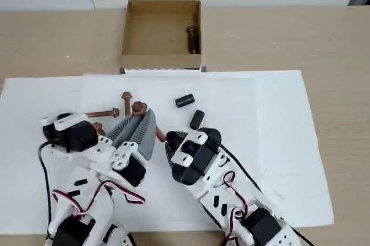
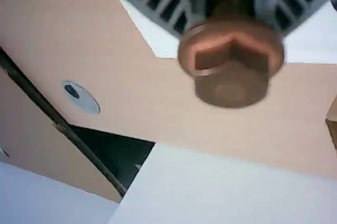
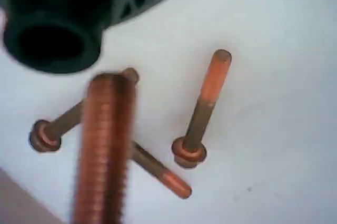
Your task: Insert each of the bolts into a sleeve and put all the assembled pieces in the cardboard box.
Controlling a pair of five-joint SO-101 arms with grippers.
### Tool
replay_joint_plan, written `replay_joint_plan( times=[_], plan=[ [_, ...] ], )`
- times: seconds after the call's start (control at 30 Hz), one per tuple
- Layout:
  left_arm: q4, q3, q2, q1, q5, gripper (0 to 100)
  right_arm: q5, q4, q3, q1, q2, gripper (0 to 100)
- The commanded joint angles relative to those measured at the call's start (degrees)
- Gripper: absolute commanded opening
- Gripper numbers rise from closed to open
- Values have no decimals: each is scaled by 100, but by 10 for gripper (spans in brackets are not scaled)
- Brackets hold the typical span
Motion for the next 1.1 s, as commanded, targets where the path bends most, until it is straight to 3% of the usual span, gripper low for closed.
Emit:
replay_joint_plan(
  times=[0.0,0.17,1.07],
  plan=[
    [-273,13,-70,35,18,5,79,-145,-88,-215,-48,3],
    [-747,259,-70,35,18,5,79,-154,-79,-426,-48,3],
    [-642,558,-70,334,-18,5,290,-470,88,-75,-48,3]
  ],
)
